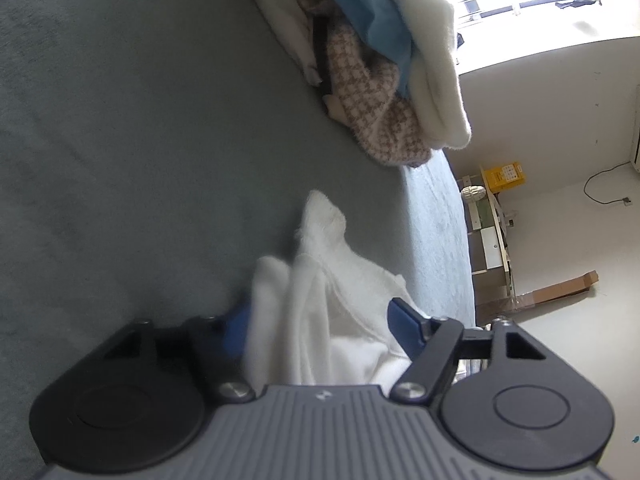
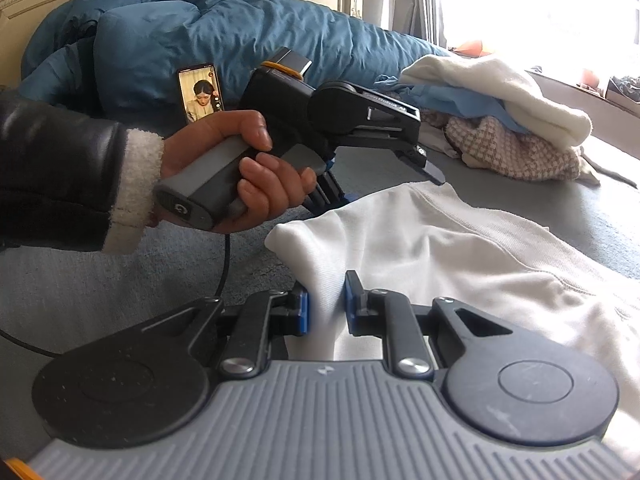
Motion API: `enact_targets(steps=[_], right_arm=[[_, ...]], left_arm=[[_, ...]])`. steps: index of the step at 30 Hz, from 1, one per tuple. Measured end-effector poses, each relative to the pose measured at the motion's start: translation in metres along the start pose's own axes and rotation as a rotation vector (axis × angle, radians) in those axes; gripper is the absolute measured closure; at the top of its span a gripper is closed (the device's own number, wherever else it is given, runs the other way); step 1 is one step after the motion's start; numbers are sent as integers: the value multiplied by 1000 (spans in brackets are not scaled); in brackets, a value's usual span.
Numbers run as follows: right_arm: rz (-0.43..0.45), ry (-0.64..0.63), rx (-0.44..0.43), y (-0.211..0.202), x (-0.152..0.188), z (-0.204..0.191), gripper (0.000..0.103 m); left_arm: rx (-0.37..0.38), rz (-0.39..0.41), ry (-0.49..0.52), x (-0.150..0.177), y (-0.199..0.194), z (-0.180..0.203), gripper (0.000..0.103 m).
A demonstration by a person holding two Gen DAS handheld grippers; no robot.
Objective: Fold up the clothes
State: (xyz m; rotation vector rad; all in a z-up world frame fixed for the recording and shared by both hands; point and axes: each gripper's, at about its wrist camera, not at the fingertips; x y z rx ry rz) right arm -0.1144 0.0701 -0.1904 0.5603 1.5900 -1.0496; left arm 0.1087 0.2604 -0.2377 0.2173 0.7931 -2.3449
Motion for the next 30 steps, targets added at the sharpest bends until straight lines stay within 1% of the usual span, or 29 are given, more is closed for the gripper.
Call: enact_targets(steps=[2,8,10,11,12,13,14,15,23,27,29,30], right_arm=[[0,-2,-2,0,0,-1,88],[-10,0,-9,1,1,-3,88],[-10,1,-7,1,1,-3,88],[-10,1,-6,1,1,-3,88],[-10,1,-5,1,1,-3,88],[-10,2,-4,1,1,-3,88],[-10,2,-3,1,1,-3,88],[-10,2,-2,1,1,-4,88],[-6,14,5,0,2,-2,88],[-5,26,6,-1,3,0,88],[-5,33,6,0,4,0,88],[-6,36,7,0,5,0,88]], left_arm=[[0,-12,-7,0,-1,-2,31],[-24,-8,33,5,6,7,33],[-30,-7,35,6,9,8,37],[-39,-6,29,5,9,7,45],[-48,-5,22,5,10,6,58],[-53,-6,16,5,11,6,65],[-56,-8,10,5,11,6,78],[-59,-11,4,5,12,5,82],[-82,-30,-42,5,16,4,86],[-86,-37,-54,5,18,5,72],[-88,-36,-55,5,18,5,73],[-89,-35,-59,6,20,6,76]])
Point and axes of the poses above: each gripper's, at about its wrist camera, not at the fingertips, and y roughly the way its jaws point, z to its right, x to its underside, and after that the axes turned 14 degrees about z, right-handed
